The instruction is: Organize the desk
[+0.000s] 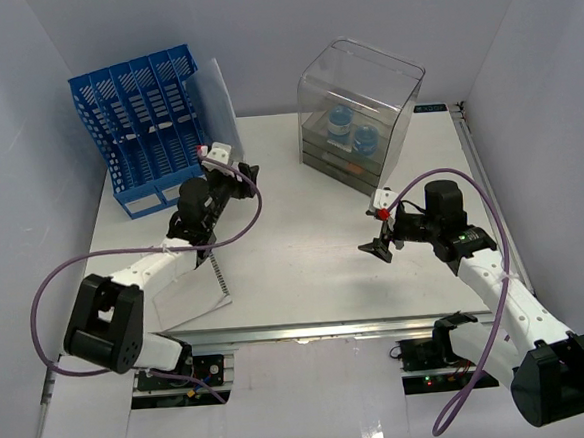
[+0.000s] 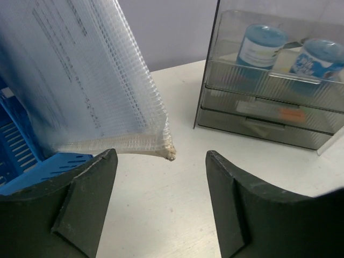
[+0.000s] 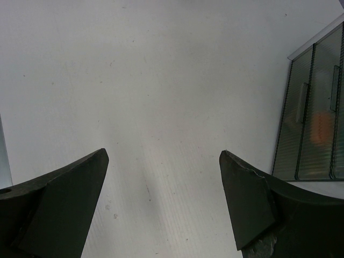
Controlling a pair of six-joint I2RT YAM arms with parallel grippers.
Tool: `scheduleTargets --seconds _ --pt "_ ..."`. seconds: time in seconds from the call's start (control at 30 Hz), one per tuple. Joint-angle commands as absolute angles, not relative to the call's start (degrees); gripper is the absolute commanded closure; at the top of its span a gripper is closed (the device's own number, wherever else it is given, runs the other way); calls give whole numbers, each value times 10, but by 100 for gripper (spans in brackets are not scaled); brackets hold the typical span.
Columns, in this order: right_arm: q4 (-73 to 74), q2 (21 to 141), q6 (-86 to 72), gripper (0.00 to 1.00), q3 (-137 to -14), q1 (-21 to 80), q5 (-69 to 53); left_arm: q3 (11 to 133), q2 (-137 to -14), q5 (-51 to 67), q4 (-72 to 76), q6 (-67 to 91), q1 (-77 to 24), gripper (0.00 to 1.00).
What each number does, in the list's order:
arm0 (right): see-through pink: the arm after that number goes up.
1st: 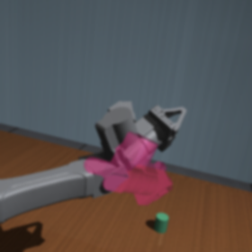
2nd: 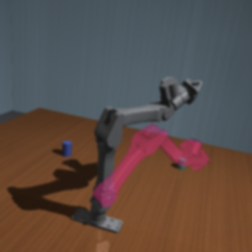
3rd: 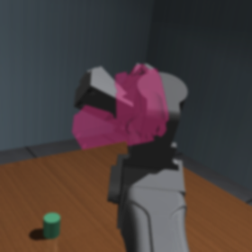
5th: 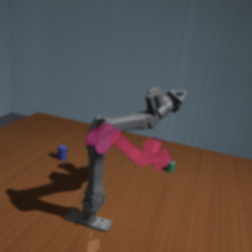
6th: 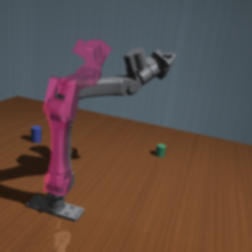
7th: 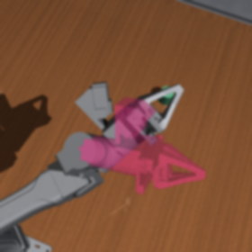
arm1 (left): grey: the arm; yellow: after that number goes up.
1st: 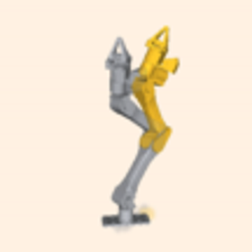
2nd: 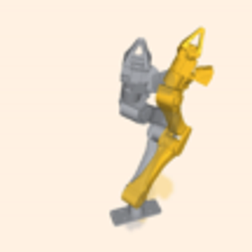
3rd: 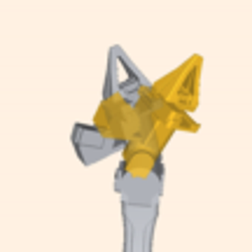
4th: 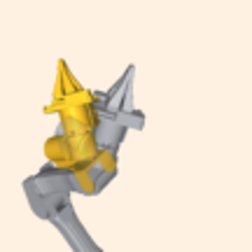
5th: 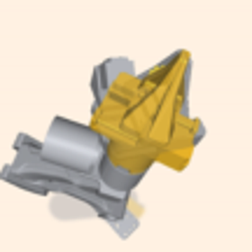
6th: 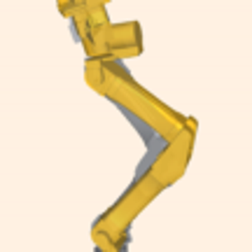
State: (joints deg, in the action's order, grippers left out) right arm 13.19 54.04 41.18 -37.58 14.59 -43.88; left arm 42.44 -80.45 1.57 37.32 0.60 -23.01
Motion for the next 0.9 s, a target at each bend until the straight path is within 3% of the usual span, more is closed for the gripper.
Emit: scheduleTargets --seconds 0.0,0.2,0.3,0.87 --pt "128 541 423 10 -374 143 -448 480 -867 -29 433 -32 -233 33" --pt "133 548 426 10 -376 142 -447 516 -905 -83 438 -40 -235 69" --pt "135 551 428 10 -376 142 -447 517 -899 -105 445 -46 -237 81" --pt "138 556 428 10 -379 142 -451 600 -779 -169 352 -6 -237 99"
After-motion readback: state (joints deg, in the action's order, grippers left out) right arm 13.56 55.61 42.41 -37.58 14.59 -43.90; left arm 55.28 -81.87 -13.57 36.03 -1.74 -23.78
